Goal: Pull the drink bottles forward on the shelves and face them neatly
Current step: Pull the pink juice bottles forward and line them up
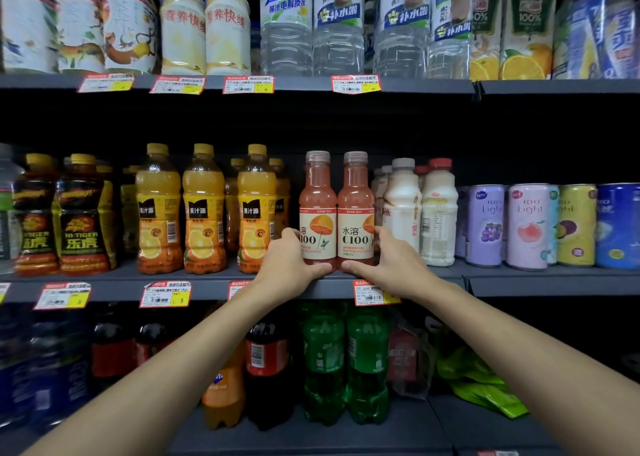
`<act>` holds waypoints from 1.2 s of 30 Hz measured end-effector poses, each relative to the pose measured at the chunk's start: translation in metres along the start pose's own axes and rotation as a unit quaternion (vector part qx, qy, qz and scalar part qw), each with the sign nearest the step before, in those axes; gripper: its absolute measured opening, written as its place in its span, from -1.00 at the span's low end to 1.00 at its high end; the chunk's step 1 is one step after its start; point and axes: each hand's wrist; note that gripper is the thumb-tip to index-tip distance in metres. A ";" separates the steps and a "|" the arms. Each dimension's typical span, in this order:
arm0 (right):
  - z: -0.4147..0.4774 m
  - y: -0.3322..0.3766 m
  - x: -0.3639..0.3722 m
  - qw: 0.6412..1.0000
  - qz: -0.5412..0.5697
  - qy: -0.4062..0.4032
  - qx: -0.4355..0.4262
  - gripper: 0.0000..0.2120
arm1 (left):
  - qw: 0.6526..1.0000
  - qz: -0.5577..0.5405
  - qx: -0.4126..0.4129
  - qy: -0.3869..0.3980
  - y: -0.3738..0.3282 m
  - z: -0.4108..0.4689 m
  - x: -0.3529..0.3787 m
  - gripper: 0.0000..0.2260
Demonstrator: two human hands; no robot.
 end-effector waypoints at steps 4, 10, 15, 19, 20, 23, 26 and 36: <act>0.001 0.001 -0.002 1.000 0.003 0.013 -0.003 -0.10 | 1.000 0.030 0.009 0.000 -0.002 0.000 -0.003 -0.37; 0.003 0.000 -0.014 0.998 0.017 0.055 -0.020 -0.07 | 0.997 0.070 0.026 0.023 -0.001 0.002 -0.017 -0.35; 0.006 -0.001 -0.020 0.995 0.007 0.097 -0.029 -0.19 | 0.993 0.095 0.038 0.058 -0.001 0.006 -0.023 -0.34; 0.008 -0.001 -0.020 0.993 0.016 0.111 -0.022 -0.21 | 0.993 0.077 0.019 0.088 0.000 0.006 -0.023 -0.39; 0.008 -0.001 -0.019 0.994 0.018 0.109 -0.019 -0.21 | 0.994 0.068 0.007 0.083 0.000 0.005 -0.022 -0.36; 0.005 -0.001 -0.017 0.996 0.010 0.086 -0.015 -0.18 | 0.995 0.092 -0.005 0.033 -0.001 -0.001 -0.016 -0.30; 0.003 0.000 -0.017 0.997 -0.008 0.073 -0.014 -0.18 | 0.992 0.122 0.006 -0.010 0.000 -0.005 -0.012 -0.29; 0.011 -0.005 -0.025 0.992 -0.003 0.121 -0.029 -0.21 | 0.992 0.059 0.029 0.107 0.001 0.008 -0.029 -0.29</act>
Point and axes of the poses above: each hand's wrist, its own z-axis towards the middle knuckle, its own x-axis out of the palm, y = z × x, and after that the axes turned 3 degrees about -x, right-handed
